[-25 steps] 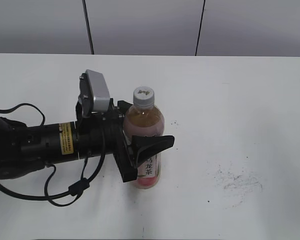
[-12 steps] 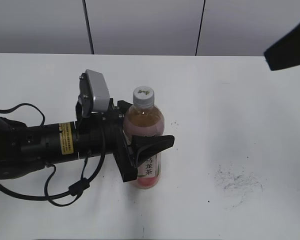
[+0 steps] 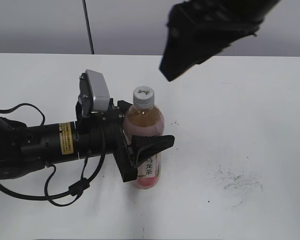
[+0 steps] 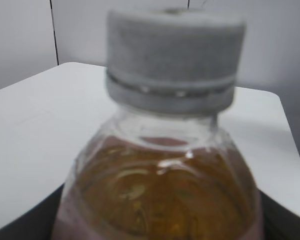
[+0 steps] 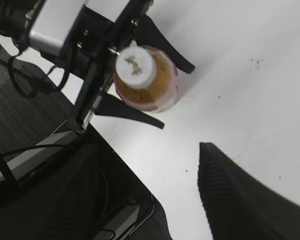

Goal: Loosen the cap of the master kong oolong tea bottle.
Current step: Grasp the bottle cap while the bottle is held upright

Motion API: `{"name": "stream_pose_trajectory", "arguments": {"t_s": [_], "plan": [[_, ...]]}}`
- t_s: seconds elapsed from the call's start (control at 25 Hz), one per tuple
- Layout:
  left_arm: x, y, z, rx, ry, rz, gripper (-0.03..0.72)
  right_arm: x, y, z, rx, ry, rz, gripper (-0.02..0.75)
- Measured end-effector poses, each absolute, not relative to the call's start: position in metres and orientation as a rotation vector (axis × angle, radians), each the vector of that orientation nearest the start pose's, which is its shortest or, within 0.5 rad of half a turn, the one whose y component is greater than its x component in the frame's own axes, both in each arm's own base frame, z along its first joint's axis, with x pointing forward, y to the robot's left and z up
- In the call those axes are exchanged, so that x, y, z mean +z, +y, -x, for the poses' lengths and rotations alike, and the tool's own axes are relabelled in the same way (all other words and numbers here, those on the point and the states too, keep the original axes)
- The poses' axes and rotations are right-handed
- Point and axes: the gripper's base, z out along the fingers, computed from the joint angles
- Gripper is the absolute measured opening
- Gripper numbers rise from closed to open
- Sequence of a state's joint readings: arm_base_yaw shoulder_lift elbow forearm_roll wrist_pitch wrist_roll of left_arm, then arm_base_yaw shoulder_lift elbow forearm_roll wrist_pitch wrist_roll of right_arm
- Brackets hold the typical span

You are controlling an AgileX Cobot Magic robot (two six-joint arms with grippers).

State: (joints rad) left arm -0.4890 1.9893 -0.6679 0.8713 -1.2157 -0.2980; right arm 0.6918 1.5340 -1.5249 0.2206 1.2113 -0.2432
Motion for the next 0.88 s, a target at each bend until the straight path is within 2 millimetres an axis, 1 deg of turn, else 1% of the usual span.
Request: {"name": "stream_pose_trajectory", "arguments": {"t_s": [0.16, 0.24, 0.32, 0.52, 0.64, 0.88], "plan": [[0.124, -0.206, -0.248, -0.982, 1.458, -1.060, 0.447, 0.368, 0.255, -0.236, 0.437, 2.486, 1.146, 0.466], [0.124, -0.206, -0.248, -0.982, 1.458, -1.060, 0.447, 0.369, 0.269, -0.238, 0.464, 2.511, 1.088, 0.451], [0.124, -0.206, -0.248, -0.982, 1.458, -1.060, 0.447, 0.365, 0.278, -0.243, 0.477, 2.549, 1.029, 0.435], [0.124, -0.206, -0.248, -0.983, 1.459, -1.059, 0.447, 0.348, 0.284, -0.253, 0.438, 2.639, 0.918, 0.426], [0.124, -0.206, -0.248, -0.983, 1.459, -1.059, 0.447, 0.342, 0.285, -0.256, 0.411, 2.656, 0.906, 0.426], [0.124, -0.206, -0.248, -0.983, 1.459, -1.059, 0.447, 0.337, 0.285, -0.261, 0.348, 2.656, 0.909, 0.426]]}}
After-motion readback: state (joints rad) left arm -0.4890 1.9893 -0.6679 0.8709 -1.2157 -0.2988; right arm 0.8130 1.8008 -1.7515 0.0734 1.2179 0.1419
